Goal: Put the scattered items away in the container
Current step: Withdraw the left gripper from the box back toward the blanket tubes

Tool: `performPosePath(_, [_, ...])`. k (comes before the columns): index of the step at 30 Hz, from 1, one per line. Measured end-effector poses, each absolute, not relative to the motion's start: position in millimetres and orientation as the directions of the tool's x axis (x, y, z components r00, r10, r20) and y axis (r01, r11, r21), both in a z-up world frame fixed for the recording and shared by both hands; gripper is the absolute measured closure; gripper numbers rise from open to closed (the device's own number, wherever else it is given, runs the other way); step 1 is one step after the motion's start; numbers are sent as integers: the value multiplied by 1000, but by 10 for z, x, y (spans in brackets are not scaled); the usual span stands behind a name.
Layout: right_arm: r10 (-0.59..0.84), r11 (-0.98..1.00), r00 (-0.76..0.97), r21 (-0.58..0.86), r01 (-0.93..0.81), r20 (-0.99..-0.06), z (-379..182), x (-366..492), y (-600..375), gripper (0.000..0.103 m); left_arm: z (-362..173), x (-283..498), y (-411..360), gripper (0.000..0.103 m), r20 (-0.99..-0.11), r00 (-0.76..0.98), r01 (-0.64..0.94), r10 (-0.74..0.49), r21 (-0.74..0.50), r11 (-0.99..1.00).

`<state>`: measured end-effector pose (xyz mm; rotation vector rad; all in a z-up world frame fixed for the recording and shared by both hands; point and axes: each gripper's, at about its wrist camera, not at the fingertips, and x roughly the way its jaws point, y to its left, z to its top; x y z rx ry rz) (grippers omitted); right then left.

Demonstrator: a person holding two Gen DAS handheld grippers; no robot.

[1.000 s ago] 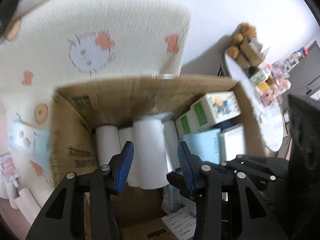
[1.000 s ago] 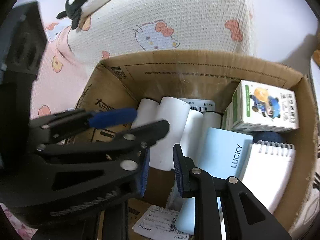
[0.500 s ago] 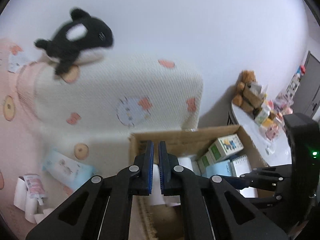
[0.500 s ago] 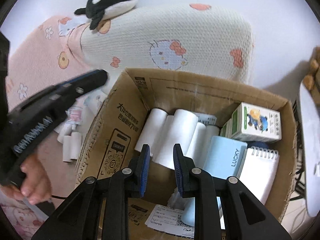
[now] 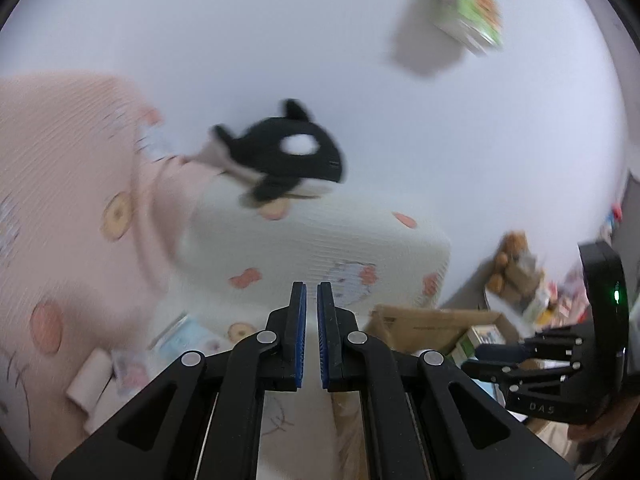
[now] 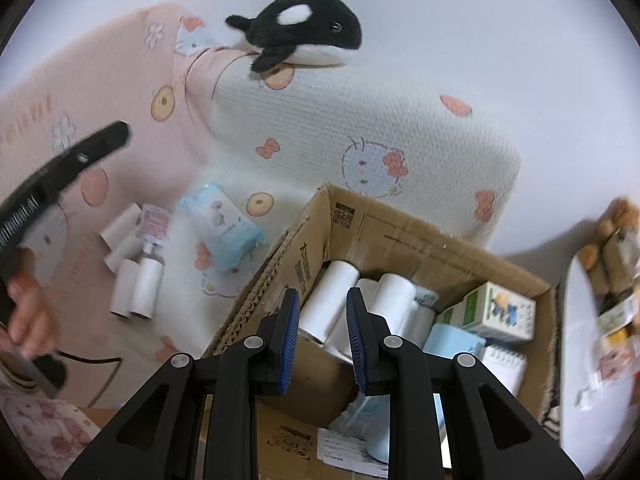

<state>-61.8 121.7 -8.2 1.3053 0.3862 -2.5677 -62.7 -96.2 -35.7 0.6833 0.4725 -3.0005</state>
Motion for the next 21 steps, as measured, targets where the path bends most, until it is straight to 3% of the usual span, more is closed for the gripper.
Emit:
performPosePath(9, [-140, -915, -576, -118, 387, -806, -6, -599, 769, 83, -588, -221, -1592, 97, -483, -868, 288, -113, -305, -908])
performPosePath(16, [-220, -878, -544, -78, 472, -809, -95, -638, 288, 83, -895, 79, -1920, 97, -572, -791, 409, -217, -231, -883])
performPosePath(21, [-282, -861, -598, -76, 502, -750, -68, -596, 46, 83, -1019, 363, -2136, 97, -606, -756, 456, -248, -216, -863])
